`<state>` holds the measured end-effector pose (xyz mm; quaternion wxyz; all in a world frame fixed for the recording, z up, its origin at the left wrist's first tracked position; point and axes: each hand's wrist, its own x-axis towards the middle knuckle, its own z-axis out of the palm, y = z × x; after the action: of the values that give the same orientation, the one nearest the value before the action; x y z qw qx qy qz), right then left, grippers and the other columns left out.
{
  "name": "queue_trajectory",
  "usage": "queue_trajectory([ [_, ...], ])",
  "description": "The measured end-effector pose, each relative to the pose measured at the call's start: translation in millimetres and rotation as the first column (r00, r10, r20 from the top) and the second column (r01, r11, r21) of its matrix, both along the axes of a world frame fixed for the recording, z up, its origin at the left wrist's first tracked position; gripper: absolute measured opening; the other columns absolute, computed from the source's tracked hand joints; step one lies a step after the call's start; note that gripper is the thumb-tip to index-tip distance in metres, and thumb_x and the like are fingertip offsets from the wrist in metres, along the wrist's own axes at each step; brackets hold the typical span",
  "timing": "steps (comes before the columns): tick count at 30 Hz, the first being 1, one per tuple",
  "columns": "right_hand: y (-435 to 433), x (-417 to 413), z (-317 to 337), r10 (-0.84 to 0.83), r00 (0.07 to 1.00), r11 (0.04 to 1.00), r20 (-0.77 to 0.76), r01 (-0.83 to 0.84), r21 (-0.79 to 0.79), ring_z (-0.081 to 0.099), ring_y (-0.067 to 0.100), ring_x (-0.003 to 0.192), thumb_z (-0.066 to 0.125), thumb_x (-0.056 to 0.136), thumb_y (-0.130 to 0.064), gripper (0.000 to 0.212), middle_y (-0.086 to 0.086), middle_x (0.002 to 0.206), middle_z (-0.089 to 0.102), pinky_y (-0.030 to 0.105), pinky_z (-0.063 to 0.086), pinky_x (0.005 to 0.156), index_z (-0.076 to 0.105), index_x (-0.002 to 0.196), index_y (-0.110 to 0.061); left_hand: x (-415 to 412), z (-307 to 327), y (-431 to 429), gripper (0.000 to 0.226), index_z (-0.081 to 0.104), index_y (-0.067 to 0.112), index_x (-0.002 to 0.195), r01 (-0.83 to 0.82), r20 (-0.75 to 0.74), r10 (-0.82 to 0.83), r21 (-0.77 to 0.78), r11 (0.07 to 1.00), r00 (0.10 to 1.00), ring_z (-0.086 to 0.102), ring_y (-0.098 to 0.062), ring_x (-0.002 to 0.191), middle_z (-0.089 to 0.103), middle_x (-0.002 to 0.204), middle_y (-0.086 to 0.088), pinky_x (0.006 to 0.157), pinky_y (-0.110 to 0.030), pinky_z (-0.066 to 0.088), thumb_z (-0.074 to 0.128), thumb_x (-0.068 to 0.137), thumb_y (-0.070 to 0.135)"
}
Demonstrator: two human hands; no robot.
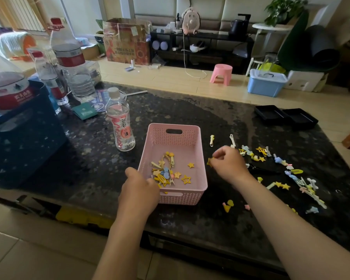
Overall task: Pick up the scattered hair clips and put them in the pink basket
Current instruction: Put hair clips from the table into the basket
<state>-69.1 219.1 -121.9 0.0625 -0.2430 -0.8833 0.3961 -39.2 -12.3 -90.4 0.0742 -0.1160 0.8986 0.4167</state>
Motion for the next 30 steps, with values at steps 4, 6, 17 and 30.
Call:
queue_trajectory([
  [4, -11.6, 0.8, 27.0, 0.086, 0.969, 0.994, -0.231, -0.098, -0.043, 0.067, 0.016, 0.08, 0.073, 0.085, -0.017, 0.009, -0.001, 0.083, 0.068, 0.034, 0.058, 0.069, 0.065, 0.084, -0.023, 0.6, -0.9, 3.4, 0.015, 0.035, 0.012, 0.103, 0.003, 0.008, -0.004, 0.008, 1.0, 1.0, 0.057, -0.034, 0.088, 0.055, 0.108, -0.017, 0.077, -0.048, 0.053, 0.041, 0.089, 0.014],
  [6, -18.8, 1.9, 36.5, 0.17, 0.946, 0.984, -0.274, -0.179, -0.008, 0.068, 0.012, 0.079, 0.073, 0.085, -0.018, 0.005, -0.004, 0.083, 0.071, 0.031, 0.058, 0.071, 0.07, 0.088, -0.02, 0.8, -1.2, 5.9, 0.016, 0.035, 0.015, 0.102, 0.004, 0.019, -0.004, 0.007, 1.0, 1.0, 0.059, -0.033, 0.088, 0.055, 0.109, -0.016, 0.079, -0.049, 0.054, 0.042, 0.088, 0.017],
  [17, 13.3, 57.4, 23.2, 0.136, 0.99, 0.975, 0.038, -0.14, 0.17, 0.057, 0.012, 0.101, 0.063, 0.093, -0.023, 0.036, 0.002, 0.121, 0.061, 0.021, 0.047, 0.08, 0.06, 0.129, -0.023, 0.2, -0.1, 8.9, 0.019, 0.035, 0.018, 0.103, 0.007, 0.04, -0.009, 0.032, 0.999, 0.999, 0.06, -0.028, 0.085, 0.056, 0.105, -0.011, 0.077, -0.048, 0.056, 0.044, 0.087, 0.019],
  [30, 8.4, 90.5, -8.6, 0.188, 0.866, 0.912, 0.464, -0.329, 0.245, 0.059, 0.02, 0.104, 0.07, 0.084, -0.023, 0.019, 0.002, 0.112, 0.061, 0.032, 0.052, 0.085, 0.067, 0.103, -0.023, 5.2, -2.8, 28.3, 0.016, 0.037, 0.011, 0.102, 0.045, -0.014, -0.045, 0.045, 0.998, 0.999, 0.056, -0.026, 0.077, 0.053, 0.092, -0.009, 0.067, -0.04, 0.051, 0.043, 0.088, 0.014],
])
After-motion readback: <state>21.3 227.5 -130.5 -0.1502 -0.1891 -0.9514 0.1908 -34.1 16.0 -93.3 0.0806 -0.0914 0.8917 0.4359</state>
